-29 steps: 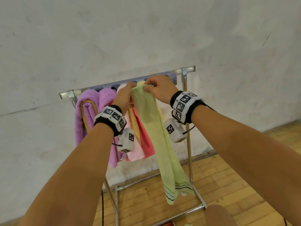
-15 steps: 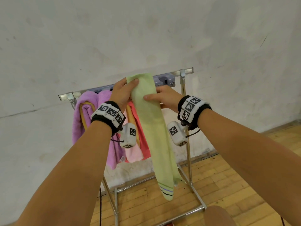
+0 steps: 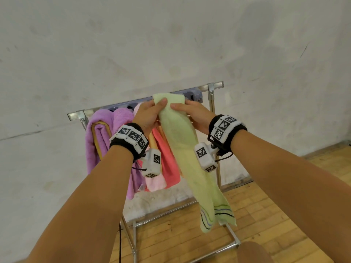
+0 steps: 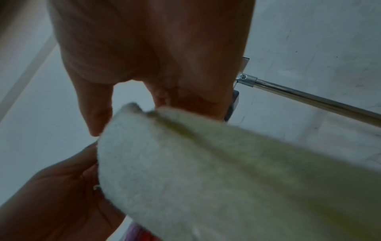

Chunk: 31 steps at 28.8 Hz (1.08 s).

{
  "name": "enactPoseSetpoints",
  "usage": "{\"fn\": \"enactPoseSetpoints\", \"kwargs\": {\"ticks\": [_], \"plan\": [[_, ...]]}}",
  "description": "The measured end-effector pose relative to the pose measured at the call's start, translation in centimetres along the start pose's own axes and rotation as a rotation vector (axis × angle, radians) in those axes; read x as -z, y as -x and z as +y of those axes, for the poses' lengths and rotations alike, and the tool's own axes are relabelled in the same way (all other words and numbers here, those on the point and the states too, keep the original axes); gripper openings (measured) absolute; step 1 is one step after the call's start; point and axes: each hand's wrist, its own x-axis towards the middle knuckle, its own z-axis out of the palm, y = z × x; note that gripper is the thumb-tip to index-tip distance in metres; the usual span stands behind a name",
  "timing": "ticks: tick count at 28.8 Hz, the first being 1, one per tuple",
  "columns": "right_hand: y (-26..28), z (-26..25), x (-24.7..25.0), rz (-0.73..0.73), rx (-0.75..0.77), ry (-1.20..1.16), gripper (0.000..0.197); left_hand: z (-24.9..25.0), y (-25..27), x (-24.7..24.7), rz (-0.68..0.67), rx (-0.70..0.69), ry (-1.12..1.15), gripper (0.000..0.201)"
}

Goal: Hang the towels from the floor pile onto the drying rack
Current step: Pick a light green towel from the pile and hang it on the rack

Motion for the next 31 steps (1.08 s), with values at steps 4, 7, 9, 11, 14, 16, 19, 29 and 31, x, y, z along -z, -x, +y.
{"fn": "enactPoseSetpoints", "kwargs": {"ticks": [4, 7, 9, 11, 14, 16, 19, 29, 31], "plan": [[0.2, 0.4, 0.3, -0.045, -0.044, 0.055, 0.030, 0.4, -0.6, 0.5, 0.092, -0.055, 0.051, 0.027], [0.4, 0.1, 0.4, 0.002, 0.007, 0.028, 0.030, 0.2, -0.5, 0.7, 0.105, -0.021, 0.043, 0.026], [0.1, -0.2, 0.3, 0.051, 0.045, -0.032, 0.039, -0.1, 0.0, 0.5, 0.006, 0.062, 0.047, 0.037], [-0.1, -0.4, 0.1, 0.102, 0.070, -0.069, 0.042, -0.7, 0.5, 0.4, -0.118, 0.151, -0.014, 0.048], [-0.3, -0.7, -0.1, 0.166, 0.100, -0.049, 0.041, -1.4, 0.9, 0.4, -0.200, 0.167, -0.035, 0.041], [-0.1, -0.8, -0.1, 0.172, 0.089, -0.060, 0.031, -1.2, 0.8, 0.3, -0.170, 0.125, -0.028, 0.038], [0.4, -0.8, 0.1, 0.092, 0.031, -0.116, 0.013, -0.6, 0.5, 0.3, -0.099, 0.046, -0.010, 0.037], [0.8, -0.7, -0.2, -0.004, 0.022, 0.030, 0.036, 0.0, 0.2, 1.3, 0.006, 0.011, 0.064, 0.043], [0.6, -1.1, -0.4, 0.050, 0.076, -0.034, 0.037, -0.2, 0.6, 1.2, -0.049, 0.088, 0.027, 0.045]]}}
